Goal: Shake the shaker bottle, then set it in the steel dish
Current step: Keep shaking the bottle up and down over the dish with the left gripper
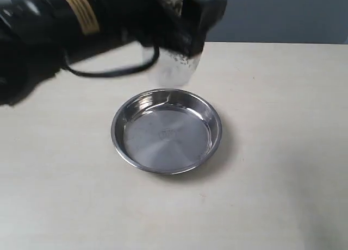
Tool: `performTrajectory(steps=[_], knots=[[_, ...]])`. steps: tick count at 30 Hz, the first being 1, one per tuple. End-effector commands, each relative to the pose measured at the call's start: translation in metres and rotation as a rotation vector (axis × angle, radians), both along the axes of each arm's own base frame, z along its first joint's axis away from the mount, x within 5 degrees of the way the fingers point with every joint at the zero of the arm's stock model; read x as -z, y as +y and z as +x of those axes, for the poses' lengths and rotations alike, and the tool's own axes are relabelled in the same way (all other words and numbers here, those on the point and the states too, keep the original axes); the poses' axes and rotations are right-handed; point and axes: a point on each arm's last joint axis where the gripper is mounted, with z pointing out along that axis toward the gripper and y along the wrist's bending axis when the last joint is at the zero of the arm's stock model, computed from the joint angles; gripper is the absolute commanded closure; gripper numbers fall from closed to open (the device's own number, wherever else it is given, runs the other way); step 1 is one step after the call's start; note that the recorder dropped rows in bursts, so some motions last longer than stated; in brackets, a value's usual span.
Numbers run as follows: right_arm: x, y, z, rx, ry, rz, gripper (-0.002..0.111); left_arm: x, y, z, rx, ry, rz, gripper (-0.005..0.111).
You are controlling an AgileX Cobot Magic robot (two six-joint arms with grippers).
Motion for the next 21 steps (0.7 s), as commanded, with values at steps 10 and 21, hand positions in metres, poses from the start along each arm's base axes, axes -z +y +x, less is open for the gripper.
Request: performTrajectory(steps=[10, 21], knots=[[-0.001, 0.0, 0.0, -0.001, -0.011, -0.008, 0.109, 0.043, 0.026, -0.005, -0.086, 0.236, 0.096, 0.106], [-0.001, 0.0, 0.0, -0.001, -0.011, -0.008, 0.109, 0.069, 0.014, -0.022, 0.009, 0.192, 0.076, 0.106]])
